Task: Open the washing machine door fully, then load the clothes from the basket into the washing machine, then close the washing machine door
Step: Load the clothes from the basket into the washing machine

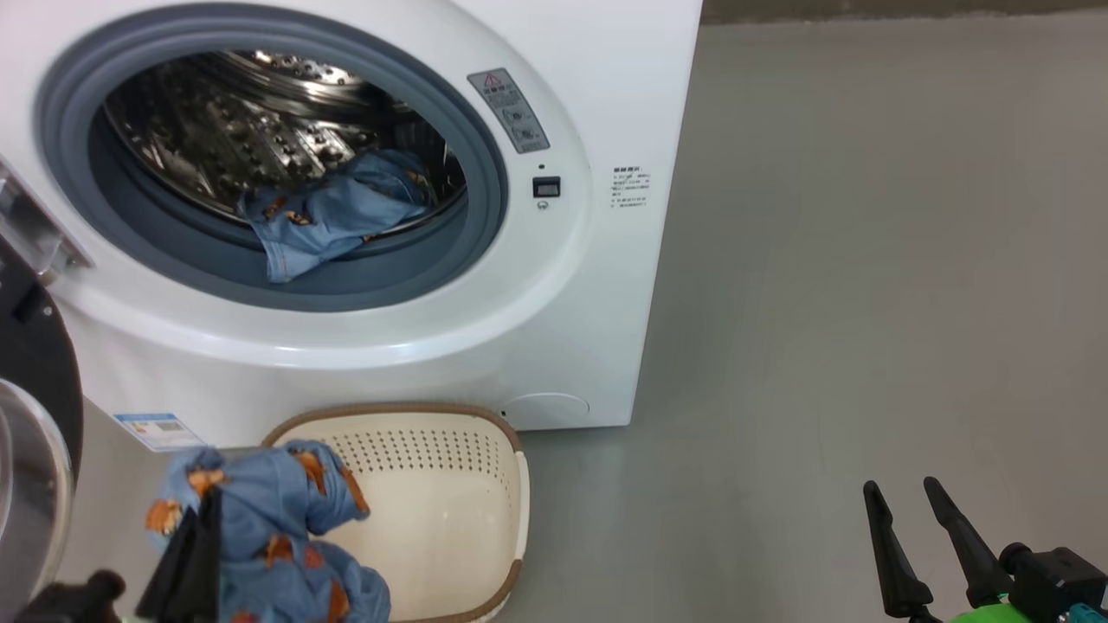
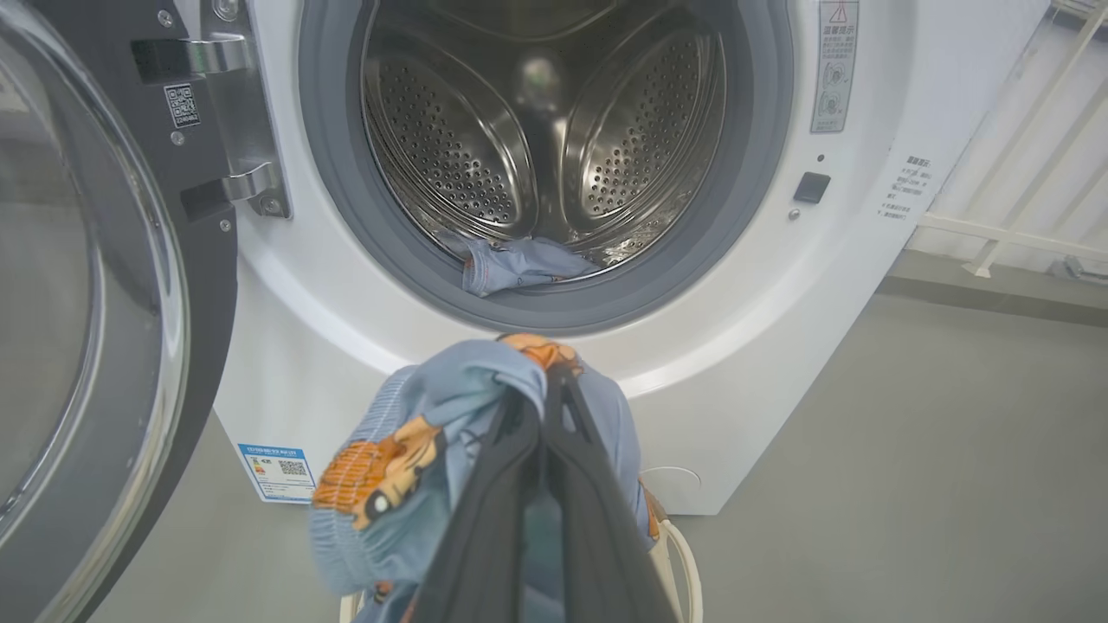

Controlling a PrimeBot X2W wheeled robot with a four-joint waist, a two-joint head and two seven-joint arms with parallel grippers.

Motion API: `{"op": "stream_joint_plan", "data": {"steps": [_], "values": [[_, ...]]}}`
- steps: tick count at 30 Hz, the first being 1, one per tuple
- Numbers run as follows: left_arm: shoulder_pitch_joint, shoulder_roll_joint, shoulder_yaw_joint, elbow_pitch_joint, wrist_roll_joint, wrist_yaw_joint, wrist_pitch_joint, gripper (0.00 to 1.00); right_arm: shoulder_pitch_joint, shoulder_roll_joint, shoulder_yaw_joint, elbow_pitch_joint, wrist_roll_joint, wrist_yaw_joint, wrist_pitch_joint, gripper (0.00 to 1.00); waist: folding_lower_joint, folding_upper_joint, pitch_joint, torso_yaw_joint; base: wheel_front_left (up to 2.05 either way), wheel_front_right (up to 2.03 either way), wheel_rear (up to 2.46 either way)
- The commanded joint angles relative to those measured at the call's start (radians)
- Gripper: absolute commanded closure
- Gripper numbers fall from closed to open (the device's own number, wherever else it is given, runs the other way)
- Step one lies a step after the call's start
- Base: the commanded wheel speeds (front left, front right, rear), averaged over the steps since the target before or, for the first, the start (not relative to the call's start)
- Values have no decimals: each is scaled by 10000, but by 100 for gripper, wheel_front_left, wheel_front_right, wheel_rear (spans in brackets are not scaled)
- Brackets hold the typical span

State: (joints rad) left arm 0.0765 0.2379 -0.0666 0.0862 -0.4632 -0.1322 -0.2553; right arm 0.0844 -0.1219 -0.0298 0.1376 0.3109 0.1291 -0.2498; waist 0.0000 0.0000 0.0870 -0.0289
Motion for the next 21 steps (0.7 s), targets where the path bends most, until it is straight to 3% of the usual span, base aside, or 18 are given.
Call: {"op": "stream_joint_plan", "data": {"steps": [1, 11, 21], "values": [[-716, 266, 361, -354, -56, 15, -65, 100, -273, -72, 231, -286, -38, 16, -120, 0, 0, 0, 246, -65, 0, 0, 0], [-3482, 1078, 304, 26, -375, 15, -65, 100, -1058, 302, 396, -366, -198, 16, -120, 0, 0, 0, 1485, -470, 0, 0, 0], [-6616, 2009, -260, 2362, -1147, 15, -65, 100, -1788, 584, 659, -444, -324, 16, -120, 0, 0, 0, 2693, -999, 0, 0, 0]]}}
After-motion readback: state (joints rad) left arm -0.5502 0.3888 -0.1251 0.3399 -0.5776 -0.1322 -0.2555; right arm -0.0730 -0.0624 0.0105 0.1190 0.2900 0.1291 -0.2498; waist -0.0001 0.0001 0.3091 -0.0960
